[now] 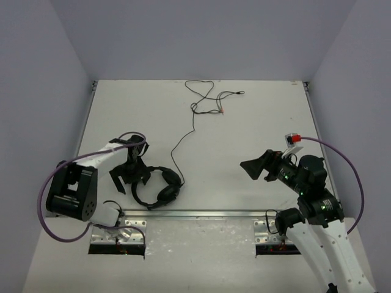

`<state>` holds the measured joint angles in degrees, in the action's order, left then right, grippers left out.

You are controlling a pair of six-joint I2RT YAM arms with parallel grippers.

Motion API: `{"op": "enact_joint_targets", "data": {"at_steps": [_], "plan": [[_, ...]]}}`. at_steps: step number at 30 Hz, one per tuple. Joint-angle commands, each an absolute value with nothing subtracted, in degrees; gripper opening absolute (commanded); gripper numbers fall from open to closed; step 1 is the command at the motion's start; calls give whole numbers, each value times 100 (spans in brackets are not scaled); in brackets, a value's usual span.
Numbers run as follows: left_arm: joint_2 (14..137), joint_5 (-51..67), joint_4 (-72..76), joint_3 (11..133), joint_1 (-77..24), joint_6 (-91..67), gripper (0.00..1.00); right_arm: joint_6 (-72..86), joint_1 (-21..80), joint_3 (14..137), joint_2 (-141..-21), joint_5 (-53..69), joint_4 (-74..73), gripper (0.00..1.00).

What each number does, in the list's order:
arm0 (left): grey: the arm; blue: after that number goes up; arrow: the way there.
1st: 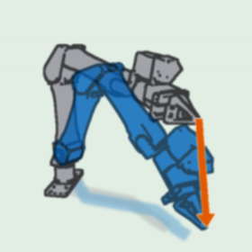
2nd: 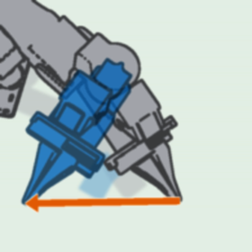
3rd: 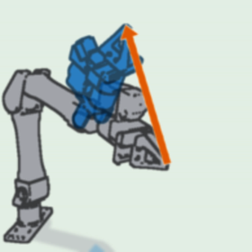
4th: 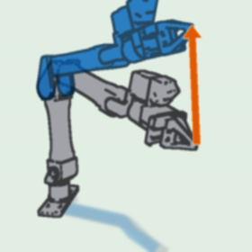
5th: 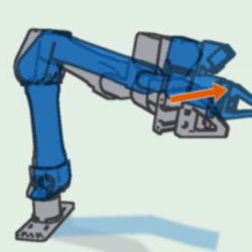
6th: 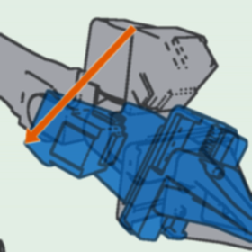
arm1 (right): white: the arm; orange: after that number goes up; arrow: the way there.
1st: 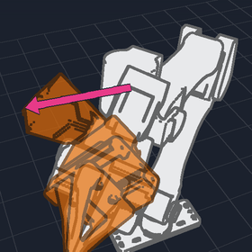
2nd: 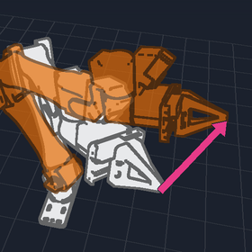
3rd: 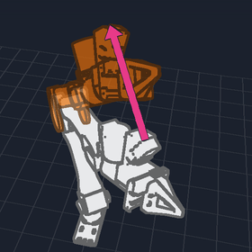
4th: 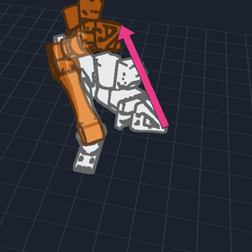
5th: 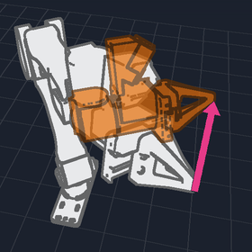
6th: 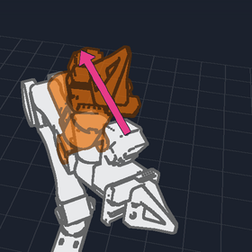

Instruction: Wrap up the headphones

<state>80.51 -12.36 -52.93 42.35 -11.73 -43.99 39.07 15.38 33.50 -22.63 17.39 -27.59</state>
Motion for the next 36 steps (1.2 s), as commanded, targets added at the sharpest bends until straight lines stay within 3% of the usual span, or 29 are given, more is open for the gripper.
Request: {"op": "enact_joint_targets", "data": {"at_steps": [1,4,5,7,9,10,11,12,13,17,24,25,34,36], "plan": [[8479,-1187,-5267,4561,-1230,-4193,79,3789,1512,3340,-2276,1995,-2295,99],[9023,-845,-4818,4876,-1352,-4148,56,3692,1512,3296,-2276,1934,-2241,99],[9139,-739,-4738,4965,-1423,-4201,55,3674,1512,3296,-2294,1890,-2250,99],[9403,-537,-4475,5254,-1634,-4280,39,3595,1512,3305,-2338,1828,-2320,99],[9518,-589,-4238,5396,-1933,-4429,34,3481,1512,3305,-2434,1732,-2373,99],[9597,-563,-4167,5483,-1977,-4464,22,3420,1512,3305,-2469,1714,-2382,99],[9598,-519,-4062,5467,-2030,-4552,18,3384,1512,3296,-2557,1688,-2373,99],[9519,-466,-3834,5423,-2056,-4570,5,3349,1512,3287,-2610,1670,-2356,99],[9449,-483,-3710,5284,-2083,-4570,1,3279,1512,3278,-2663,1661,-2355,99],[9010,-905,-3341,4949,-2092,-4667,0,3190,1520,3182,-3049,1880,-2207,99],[8902,-1169,-2997,4641,-2092,-4474,48,3533,1520,2795,-3541,2434,-1477,99],[8947,-1160,-2988,4606,-2100,-4439,51,3533,1512,2830,-3612,2443,-1485,99],[8649,-1142,-2795,3904,-2750,-4895,48,3454,1520,2979,-3867,2233,-1494,99],[8552,-1038,-2585,3718,-2812,-5027,43,3463,1512,2945,-3928,2259,-1398,99]]}}
